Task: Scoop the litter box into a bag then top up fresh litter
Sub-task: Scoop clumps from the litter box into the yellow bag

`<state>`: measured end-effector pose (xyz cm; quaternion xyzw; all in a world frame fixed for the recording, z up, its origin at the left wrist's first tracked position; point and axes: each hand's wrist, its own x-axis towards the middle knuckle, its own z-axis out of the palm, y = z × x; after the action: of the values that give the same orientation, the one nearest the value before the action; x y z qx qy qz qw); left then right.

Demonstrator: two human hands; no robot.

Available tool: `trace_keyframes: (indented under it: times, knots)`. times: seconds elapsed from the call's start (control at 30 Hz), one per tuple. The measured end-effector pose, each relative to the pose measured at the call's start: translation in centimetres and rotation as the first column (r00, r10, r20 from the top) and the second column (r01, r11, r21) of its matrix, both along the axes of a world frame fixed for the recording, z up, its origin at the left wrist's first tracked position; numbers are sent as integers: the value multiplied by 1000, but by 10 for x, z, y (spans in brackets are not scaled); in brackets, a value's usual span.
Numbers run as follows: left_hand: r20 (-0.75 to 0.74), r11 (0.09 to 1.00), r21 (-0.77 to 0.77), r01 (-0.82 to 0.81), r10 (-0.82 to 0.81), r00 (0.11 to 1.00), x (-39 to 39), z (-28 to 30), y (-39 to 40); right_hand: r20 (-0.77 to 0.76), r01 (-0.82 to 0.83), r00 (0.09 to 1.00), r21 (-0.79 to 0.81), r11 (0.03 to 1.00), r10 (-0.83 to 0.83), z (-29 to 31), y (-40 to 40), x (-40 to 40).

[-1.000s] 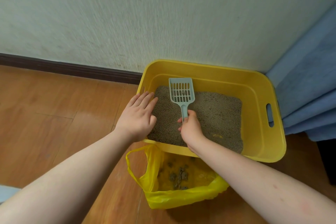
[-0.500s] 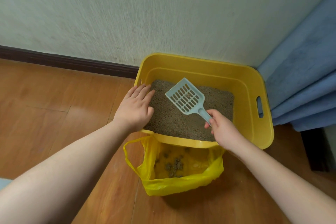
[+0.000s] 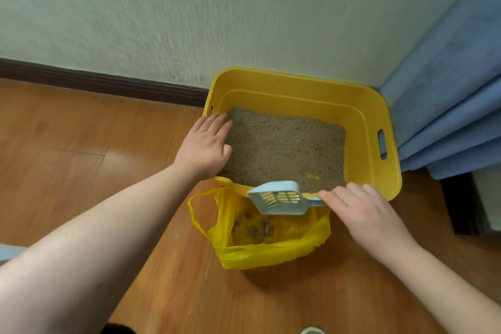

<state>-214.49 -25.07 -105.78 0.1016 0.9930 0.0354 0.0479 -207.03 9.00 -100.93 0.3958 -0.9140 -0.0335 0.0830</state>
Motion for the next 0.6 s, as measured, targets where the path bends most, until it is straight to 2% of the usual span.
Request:
trace_keyframes:
  times: [0.1,0.3,0.43,0.6]
  knots:
    - [-7,1000,9,-6,6,1000,0,0,1,-83,-66,994,3,998,66,-6,-2,11]
    - [-12,1000,7,2,-2,1000,0,1,2,-239,-70,970,-81,994,49,2,-3,14]
    - [-14,1000,13,-2,2,1000,0,0,1,-265,-208,947,-66,976,184,4,-2,6]
    - [-23,1000,24,-1,1,1000,0,0,1,-266,-263,933,-42,964,243,-9,0,6]
